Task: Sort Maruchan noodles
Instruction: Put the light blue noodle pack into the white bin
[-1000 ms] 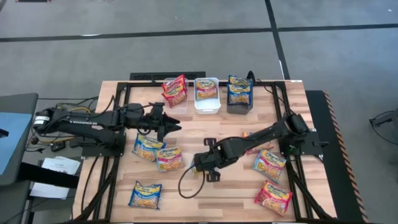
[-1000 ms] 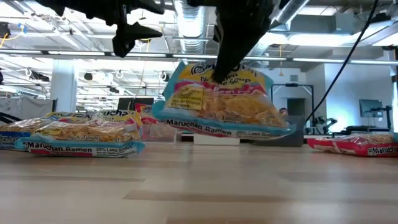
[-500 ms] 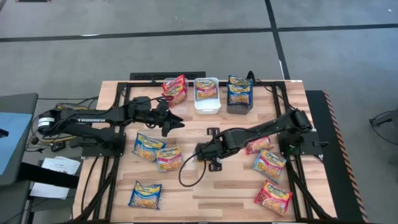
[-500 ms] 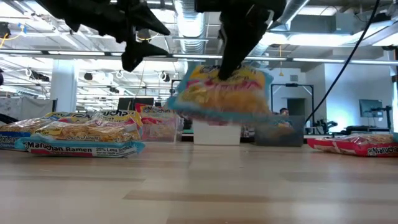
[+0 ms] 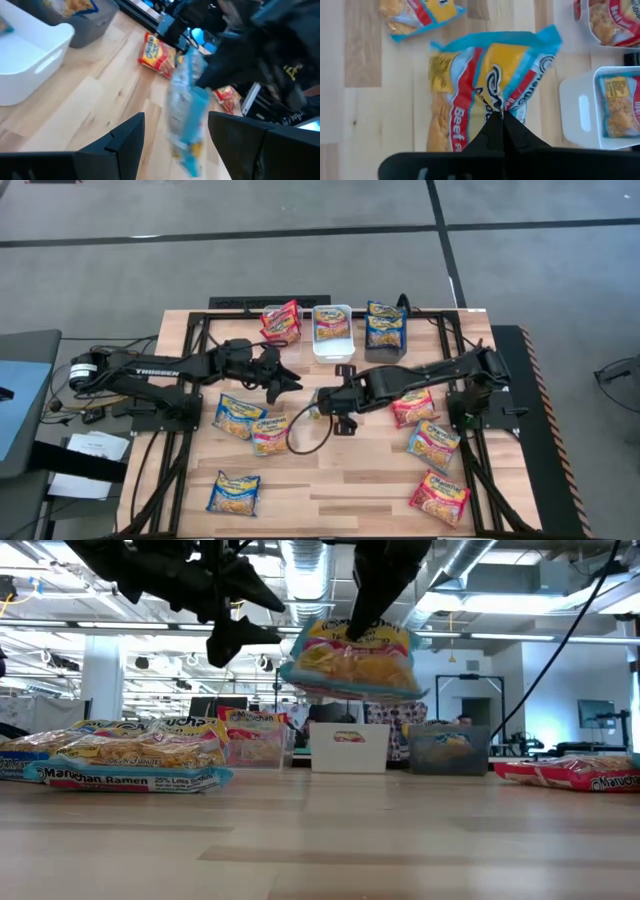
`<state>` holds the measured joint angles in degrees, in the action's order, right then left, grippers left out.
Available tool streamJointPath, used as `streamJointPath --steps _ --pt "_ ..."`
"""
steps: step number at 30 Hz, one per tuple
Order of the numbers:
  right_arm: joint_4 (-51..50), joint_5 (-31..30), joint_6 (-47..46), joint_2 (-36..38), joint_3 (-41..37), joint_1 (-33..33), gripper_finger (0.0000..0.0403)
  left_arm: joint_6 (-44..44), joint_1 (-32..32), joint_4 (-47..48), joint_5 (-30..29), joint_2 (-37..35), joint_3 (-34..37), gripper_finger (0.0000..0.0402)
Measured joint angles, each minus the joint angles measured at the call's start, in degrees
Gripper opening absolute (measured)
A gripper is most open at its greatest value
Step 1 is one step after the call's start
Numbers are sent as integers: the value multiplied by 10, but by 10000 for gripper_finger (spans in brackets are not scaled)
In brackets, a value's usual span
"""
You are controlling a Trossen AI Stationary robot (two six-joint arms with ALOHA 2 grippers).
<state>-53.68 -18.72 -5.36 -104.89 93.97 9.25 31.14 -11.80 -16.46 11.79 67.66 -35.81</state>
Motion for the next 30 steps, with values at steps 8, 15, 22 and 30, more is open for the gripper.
streamJointPath --steps 8,15,22,30 --pt "5 3 14 4 0 -25 3 -5 14 2 0 0 0 206" --pt "15 8 23 4 4 -38 3 -5 14 5 -1 0 0 206" --pt "30 8 44 4 41 -49 3 -20 14 4 -1 0 0 206" --pt "35 15 54 4 55 -61 3 -35 14 4 -2 0 0 206"
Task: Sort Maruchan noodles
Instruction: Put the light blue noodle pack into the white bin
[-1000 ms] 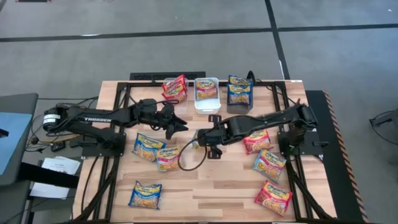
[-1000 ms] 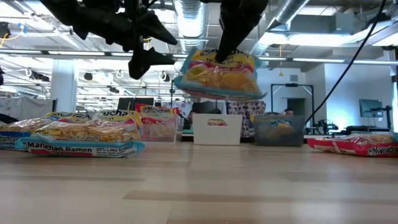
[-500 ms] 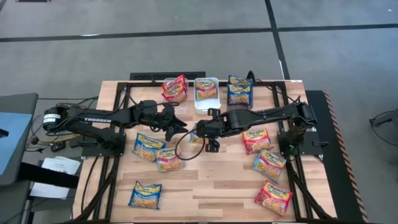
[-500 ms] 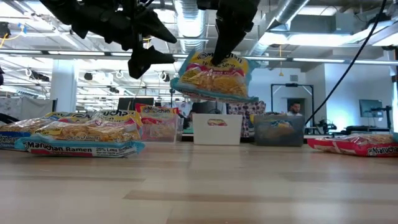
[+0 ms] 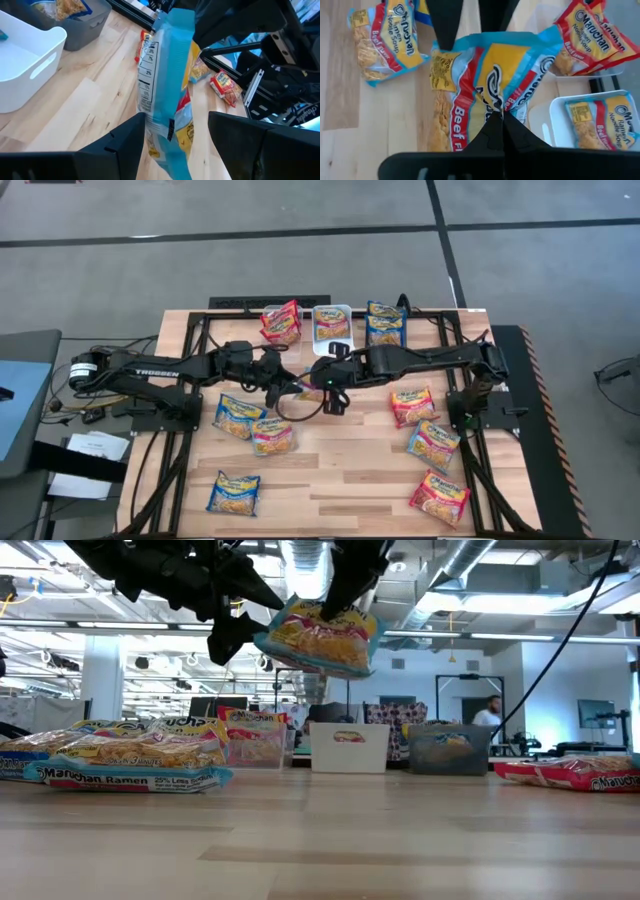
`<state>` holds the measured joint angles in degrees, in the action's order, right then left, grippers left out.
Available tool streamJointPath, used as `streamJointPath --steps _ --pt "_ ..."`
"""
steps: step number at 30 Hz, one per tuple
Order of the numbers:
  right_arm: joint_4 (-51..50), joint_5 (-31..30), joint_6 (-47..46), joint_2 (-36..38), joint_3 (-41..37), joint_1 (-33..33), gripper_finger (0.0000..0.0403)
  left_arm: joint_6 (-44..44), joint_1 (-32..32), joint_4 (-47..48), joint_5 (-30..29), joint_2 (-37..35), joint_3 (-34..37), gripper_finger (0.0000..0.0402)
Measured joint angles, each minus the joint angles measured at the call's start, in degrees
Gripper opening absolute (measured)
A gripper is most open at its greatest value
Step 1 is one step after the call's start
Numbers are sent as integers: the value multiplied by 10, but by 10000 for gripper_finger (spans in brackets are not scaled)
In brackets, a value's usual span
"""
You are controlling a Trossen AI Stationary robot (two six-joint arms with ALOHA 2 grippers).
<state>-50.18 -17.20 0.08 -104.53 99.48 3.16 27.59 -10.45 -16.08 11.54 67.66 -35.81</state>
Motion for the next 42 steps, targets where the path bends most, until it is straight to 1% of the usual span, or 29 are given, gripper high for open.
streamJointPath --steps 9,18,23,26,31,39,42 --pt "37 11 4 0 0 2 3 -9 0 -5 0 0 0 206" --pt "33 37 -5 2 0 11 3 -9 -1 1 0 0 0 206" --pt "33 36 -11 4 1 22 3 -11 -1 0 0 0 0 206" --pt "32 30 -10 3 12 20 3 -10 -2 -8 10 0 0 206" --pt "43 26 -2 2 17 8 3 -10 -2 -19 49 0 0 206" --pt "67 33 4 2 17 5 3 -23 -2 -22 51 0 0 205" --pt "67 34 4 2 17 4 3 -24 -1 -31 46 0 0 191"
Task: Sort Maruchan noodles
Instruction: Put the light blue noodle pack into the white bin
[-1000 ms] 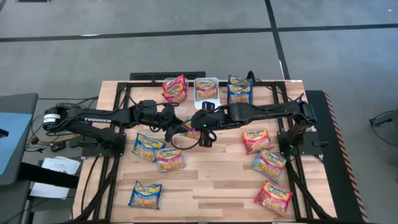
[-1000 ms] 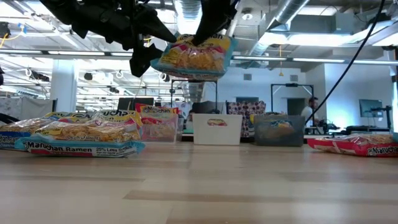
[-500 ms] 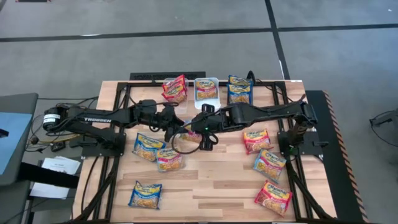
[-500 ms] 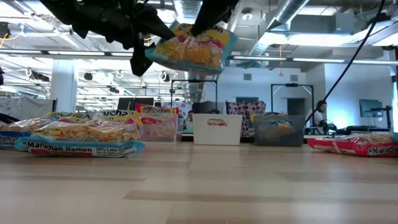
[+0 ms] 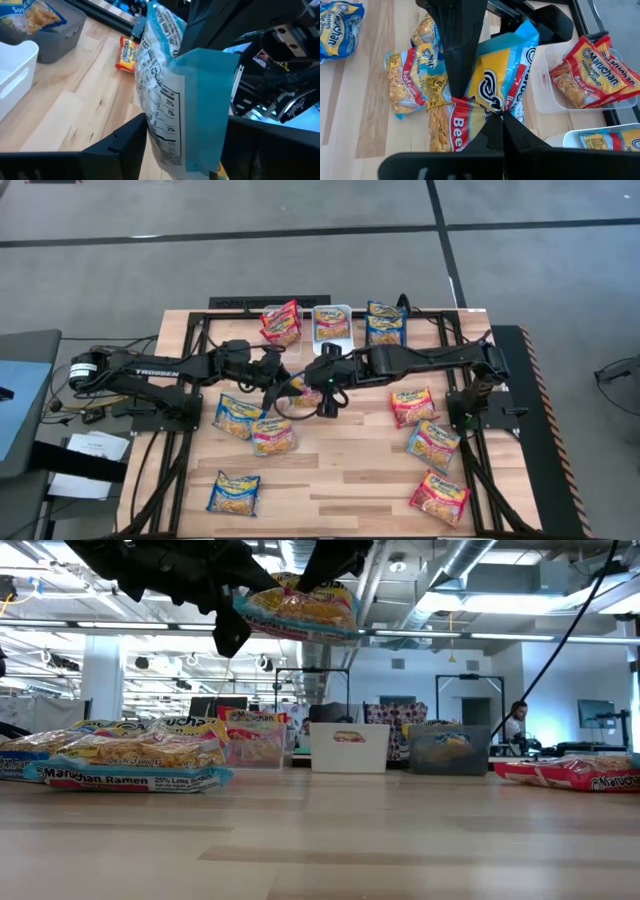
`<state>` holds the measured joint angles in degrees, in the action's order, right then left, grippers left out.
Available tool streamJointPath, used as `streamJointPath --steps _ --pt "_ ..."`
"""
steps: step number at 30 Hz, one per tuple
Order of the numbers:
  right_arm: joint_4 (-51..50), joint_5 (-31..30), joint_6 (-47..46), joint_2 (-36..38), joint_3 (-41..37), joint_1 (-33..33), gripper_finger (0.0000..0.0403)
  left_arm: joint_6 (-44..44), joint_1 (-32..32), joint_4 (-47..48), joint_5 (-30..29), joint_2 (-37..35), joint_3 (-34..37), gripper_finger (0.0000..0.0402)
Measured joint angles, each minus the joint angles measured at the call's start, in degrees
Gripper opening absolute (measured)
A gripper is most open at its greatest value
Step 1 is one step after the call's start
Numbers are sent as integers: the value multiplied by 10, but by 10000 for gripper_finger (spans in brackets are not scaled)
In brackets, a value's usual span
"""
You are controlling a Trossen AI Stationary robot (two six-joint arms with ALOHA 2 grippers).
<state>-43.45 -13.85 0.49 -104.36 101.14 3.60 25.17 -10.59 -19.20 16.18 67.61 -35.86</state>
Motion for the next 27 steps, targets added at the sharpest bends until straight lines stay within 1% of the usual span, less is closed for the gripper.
streamJointPath --steps 2,7,11,13,16,24,27 --pt "0 0 0 0 0 0 3 0 0 -2 -1 0 0 169" --pt "0 0 0 0 0 0 3 -7 0 -9 0 0 0 99" --pt "-3 0 0 0 0 0 9 -7 0 -10 0 0 0 59" --pt "-4 0 0 0 0 0 16 -7 0 -10 -1 0 0 50" --pt "-4 -5 0 0 0 1 36 -7 0 -11 0 0 0 48" --pt "-7 -5 -8 5 0 0 111 -41 0 -11 -2 0 0 46" --pt "-37 -3 -8 6 23 -1 141 -68 0 -10 -14 0 0 46"
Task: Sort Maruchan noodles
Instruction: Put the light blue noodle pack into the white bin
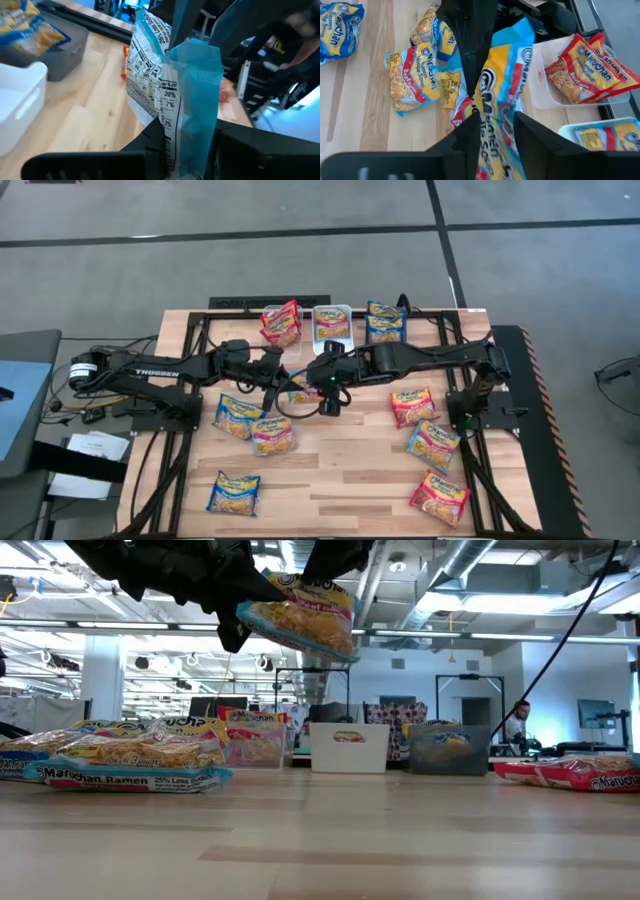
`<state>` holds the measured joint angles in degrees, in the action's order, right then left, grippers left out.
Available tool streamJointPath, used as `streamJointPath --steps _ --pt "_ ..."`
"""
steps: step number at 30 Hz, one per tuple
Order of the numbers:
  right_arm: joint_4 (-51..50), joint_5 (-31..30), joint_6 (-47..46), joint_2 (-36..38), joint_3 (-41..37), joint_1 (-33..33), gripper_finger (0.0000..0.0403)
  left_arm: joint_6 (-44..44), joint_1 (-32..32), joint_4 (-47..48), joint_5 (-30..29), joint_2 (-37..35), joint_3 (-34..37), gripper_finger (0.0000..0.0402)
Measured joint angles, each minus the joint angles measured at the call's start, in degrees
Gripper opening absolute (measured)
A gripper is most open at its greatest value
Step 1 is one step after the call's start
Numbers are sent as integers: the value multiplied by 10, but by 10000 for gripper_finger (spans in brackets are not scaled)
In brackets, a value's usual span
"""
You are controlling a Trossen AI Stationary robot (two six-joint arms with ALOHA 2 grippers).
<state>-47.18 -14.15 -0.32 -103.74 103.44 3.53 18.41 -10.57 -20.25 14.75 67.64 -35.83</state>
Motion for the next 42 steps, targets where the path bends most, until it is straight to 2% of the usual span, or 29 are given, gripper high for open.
streamJointPath --steps 6,9,13,16,20,25,28,39,42 --pt "-72 2 47 1 77 -20 179 -100 -13 -5 -65 0 0 46" --pt "-95 2 77 1 108 -40 184 -142 -36 -8 -90 0 0 46" --pt "-130 2 130 1 148 -73 182 -193 -85 -21 -93 0 0 47" --pt "-144 2 142 1 169 -99 179 -212 -131 -35 -72 0 0 47" --pt "-189 1 128 0 195 -129 176 -217 -191 -56 -10 0 0 47" --pt "-251 2 95 0 205 -154 176 -208 -236 -85 52 23 -13 40" --pt "-281 2 78 0 205 -160 176 -220 -243 -90 77 64 -48 30" --pt "-350 1 62 4 205 -152 175 -234 -249 -87 79 226 -191 27" --pt "-356 -7 62 15 206 -149 175 -231 -260 -89 107 260 -224 27"
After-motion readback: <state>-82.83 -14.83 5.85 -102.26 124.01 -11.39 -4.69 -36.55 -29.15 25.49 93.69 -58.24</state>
